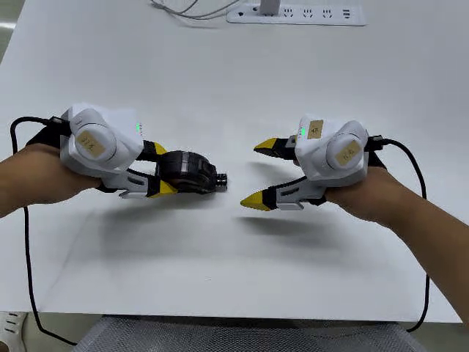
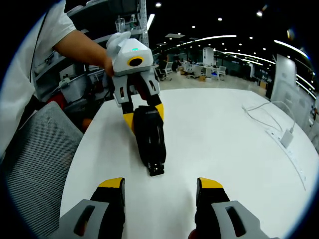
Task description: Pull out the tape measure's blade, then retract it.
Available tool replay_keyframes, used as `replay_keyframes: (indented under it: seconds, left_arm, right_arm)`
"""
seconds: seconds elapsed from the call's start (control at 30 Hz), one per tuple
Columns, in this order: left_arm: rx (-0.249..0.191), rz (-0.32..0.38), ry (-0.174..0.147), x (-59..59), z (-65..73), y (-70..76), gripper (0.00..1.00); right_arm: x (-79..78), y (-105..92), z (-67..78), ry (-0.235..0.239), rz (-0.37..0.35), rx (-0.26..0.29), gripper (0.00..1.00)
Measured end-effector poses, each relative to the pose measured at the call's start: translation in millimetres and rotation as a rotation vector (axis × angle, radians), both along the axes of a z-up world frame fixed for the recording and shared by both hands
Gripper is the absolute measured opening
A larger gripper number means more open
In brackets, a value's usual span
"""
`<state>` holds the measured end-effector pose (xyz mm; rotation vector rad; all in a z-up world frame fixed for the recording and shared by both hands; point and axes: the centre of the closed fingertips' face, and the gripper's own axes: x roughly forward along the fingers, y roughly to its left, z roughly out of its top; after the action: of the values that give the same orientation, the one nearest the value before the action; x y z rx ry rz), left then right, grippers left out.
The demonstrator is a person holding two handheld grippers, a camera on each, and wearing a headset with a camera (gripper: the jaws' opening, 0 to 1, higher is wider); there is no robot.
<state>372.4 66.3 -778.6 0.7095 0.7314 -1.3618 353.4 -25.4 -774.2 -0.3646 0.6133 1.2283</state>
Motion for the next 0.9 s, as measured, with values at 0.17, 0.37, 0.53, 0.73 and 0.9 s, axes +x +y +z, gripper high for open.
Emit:
replay_keyframes:
  seconds: [0.17,0.37,0.53,0.73,0.9]
  left_arm:
    - [-0.002,0.004,0.002,0.0,-0.4,0.1,0.26]
    - [0.001,0.002,0.001,-0.1,-0.6,0.0,0.26]
    - [0.001,0.001,-0.002,0.2,-0.5,-0.1,0.26]
    - [0.002,0.000,0.000,-0.1,0.1,-0.2,0.26]
    - [0.001,-0.001,0.002,-0.3,0.5,-0.4,0.26]
  right_arm:
    - [-0.7,6.6,-4.6,0.014,0.012,0.004,0.54]
    - [0.6,14.2,-10.2,0.018,0.029,0.004,0.53]
    - [2.0,21.0,-11.7,0.010,0.048,0.018,0.46]
    - [5.6,31.1,-10.4,-0.002,0.059,0.049,0.39]
    - [4.7,33.8,-12.6,-0.012,0.074,0.049,0.32]
